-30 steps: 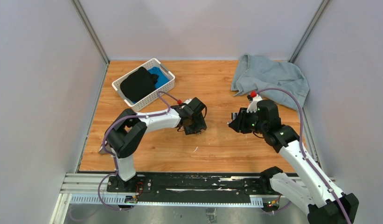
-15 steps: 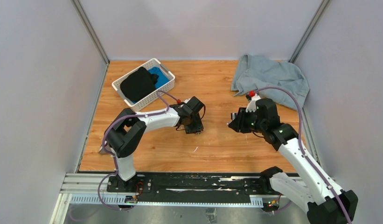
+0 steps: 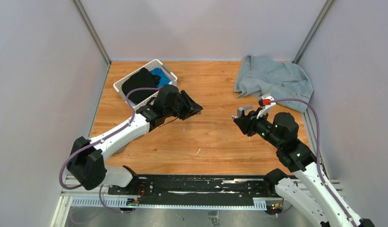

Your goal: Install the water faucets

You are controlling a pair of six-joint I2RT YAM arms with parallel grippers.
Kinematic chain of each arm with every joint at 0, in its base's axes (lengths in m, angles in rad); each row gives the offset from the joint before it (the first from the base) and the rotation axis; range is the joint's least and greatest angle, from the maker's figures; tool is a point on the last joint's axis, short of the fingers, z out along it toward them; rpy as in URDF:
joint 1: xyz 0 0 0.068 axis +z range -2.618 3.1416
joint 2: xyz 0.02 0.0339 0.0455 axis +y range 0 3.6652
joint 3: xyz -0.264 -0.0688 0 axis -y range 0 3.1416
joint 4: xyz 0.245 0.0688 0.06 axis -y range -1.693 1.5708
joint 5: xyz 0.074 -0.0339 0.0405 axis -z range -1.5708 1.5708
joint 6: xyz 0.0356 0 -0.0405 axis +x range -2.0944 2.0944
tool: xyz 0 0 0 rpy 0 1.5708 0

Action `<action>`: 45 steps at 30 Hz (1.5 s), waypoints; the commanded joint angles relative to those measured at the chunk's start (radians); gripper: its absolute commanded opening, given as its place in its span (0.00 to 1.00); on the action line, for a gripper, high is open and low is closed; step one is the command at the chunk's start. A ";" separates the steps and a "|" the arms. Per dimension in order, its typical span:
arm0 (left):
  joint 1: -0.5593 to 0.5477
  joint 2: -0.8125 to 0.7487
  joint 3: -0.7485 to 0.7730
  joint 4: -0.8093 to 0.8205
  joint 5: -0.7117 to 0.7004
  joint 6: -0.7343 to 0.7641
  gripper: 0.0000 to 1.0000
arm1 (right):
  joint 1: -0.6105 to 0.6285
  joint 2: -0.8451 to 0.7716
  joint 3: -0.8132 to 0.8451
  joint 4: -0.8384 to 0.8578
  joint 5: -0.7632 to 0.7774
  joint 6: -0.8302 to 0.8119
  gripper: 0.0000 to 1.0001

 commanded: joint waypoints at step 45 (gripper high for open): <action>-0.111 0.246 0.059 -0.203 -0.346 -0.014 0.00 | 0.453 0.132 -0.031 0.002 0.780 -0.085 0.00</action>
